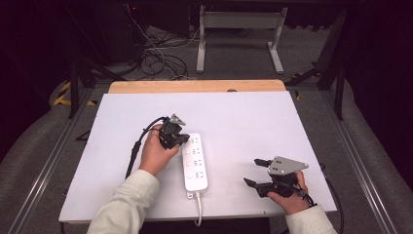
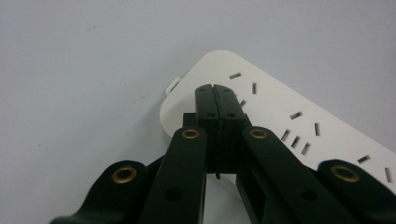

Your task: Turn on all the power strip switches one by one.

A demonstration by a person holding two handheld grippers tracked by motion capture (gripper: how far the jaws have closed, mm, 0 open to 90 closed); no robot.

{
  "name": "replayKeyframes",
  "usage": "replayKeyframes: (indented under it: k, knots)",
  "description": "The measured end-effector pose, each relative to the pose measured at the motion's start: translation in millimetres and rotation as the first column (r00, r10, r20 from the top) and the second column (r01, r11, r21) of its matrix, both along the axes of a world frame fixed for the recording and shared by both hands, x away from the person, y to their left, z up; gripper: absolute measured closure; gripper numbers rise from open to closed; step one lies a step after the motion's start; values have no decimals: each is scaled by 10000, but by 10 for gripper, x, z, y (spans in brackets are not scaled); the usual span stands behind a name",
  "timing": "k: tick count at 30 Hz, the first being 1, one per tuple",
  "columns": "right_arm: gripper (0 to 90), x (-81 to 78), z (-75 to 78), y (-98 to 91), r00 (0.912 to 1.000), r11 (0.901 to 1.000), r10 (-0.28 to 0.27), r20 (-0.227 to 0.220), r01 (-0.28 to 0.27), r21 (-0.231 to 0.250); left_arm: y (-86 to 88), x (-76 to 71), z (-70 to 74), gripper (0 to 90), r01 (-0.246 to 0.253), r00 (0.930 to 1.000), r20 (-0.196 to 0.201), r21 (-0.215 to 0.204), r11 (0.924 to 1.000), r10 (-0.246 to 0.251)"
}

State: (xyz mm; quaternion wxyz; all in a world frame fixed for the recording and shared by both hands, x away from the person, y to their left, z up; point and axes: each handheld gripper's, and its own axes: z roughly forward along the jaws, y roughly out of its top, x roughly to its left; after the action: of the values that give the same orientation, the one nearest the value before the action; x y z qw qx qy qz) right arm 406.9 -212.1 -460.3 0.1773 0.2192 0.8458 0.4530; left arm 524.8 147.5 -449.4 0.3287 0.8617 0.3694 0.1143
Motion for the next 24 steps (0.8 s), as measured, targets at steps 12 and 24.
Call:
replayKeyframes:
  k: [12,24]
  knots:
    - [273,-4,-4,7,10000,10000,25,-29,-25,-8,9,7,-20,900,-40,9999,-110,-97,9999,39]
    - [273,-3,-8,11,10000,10000,54,-76,-54,-22,6,-7,-41,900,-150,9999,-65,-149,9998,149]
